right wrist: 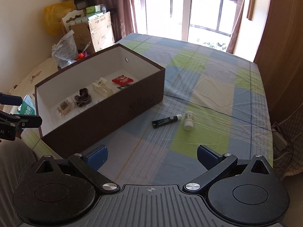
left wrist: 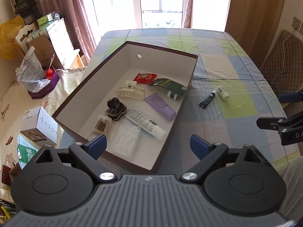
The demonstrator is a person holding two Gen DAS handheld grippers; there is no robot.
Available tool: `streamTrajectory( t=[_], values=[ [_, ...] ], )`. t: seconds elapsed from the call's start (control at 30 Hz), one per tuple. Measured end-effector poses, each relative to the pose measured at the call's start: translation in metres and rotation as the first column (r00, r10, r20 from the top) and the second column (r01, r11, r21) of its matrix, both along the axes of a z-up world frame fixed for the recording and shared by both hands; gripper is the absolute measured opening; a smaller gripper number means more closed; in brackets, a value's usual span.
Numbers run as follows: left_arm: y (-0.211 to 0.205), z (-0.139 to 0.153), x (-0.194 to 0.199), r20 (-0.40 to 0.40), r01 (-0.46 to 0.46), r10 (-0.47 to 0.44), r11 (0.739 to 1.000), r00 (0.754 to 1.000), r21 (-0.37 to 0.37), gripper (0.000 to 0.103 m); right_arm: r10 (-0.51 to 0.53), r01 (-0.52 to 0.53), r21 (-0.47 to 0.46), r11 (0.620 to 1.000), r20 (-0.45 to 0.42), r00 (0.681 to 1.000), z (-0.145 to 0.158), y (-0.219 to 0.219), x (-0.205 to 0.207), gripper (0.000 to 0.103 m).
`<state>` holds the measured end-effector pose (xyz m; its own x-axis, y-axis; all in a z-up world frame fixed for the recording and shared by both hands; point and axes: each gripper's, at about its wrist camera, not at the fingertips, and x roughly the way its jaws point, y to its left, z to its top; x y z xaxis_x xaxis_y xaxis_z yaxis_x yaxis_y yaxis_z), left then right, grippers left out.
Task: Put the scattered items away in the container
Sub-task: 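Withdraw both tools from the box toward the green tube and white bottle, then grasp the green tube with the left tool while the right tool grasps the white bottle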
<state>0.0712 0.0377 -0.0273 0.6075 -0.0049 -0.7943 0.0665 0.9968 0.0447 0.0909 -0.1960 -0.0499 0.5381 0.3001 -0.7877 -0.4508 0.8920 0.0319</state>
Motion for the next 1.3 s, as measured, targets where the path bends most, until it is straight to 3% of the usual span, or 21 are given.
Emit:
streamTrajectory(
  t=[0.3, 0.73, 0.9, 1.0, 1.3],
  values=[
    [-0.039, -0.007, -0.001, 0.038, 0.128, -0.127, 0.992, 0.991, -0.003, 0.093, -0.173, 0.173, 0.003, 0.985, -0.056, 0.983, -0.016, -0.045, -0.005, 0.103],
    [-0.089, -0.043, 0.019, 0.017, 0.283, -0.283, 0.959, 0.959, 0.022, 0.091, -0.299, 0.299, -0.019, 0.954, -0.126, 0.946, -0.042, -0.08, 0.005, 0.103],
    [-0.105, -0.063, 0.039, 0.007, 0.344, -0.344, 0.938, 0.939, 0.049, 0.085, -0.34, 0.34, -0.028, 0.94, -0.158, 0.927, -0.063, -0.09, 0.021, 0.103],
    [-0.114, -0.078, 0.053, -0.015, 0.371, -0.371, 0.924, 0.928, 0.088, 0.077, -0.37, 0.371, -0.032, 0.928, -0.18, 0.911, -0.079, -0.097, 0.034, 0.103],
    [-0.143, -0.115, 0.104, -0.045, 0.403, -0.401, 0.908, 0.915, 0.115, 0.076, -0.428, 0.429, -0.035, 0.903, -0.174, 0.887, -0.106, -0.117, 0.073, 0.103]
  ],
)
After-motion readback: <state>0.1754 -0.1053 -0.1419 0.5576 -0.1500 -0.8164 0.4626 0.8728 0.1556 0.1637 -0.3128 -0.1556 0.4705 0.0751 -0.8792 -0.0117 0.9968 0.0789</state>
